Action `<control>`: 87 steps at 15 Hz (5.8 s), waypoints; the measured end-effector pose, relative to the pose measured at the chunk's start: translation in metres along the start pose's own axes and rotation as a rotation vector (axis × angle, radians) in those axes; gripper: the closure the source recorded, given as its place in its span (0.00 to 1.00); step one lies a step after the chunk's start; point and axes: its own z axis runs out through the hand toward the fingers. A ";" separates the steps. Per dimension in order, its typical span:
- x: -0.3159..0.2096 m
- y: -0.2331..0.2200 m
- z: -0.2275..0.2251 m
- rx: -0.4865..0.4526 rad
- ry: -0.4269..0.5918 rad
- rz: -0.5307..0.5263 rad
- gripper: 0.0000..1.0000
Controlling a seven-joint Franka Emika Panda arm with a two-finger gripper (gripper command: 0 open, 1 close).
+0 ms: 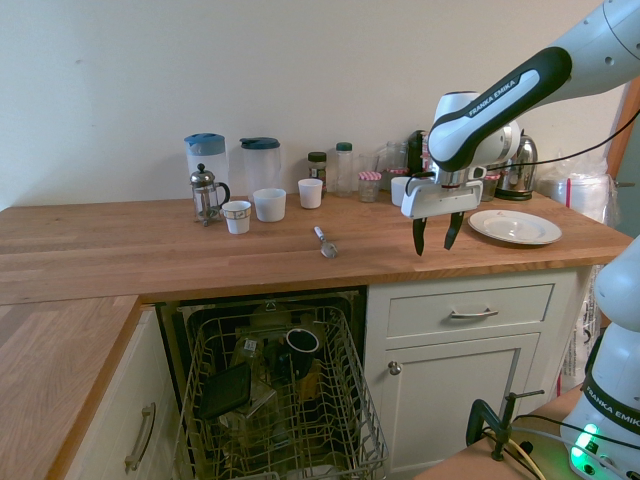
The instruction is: Put the spoon in the dishwasher
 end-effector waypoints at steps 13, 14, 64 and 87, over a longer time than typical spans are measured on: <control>-0.005 -0.152 -0.026 0.093 0.006 0.115 0.00; -0.002 -0.170 -0.024 0.096 0.016 0.131 0.00; 0.034 -0.271 0.041 0.083 0.035 0.249 1.00; -0.289 -0.185 0.107 0.055 -0.055 0.162 1.00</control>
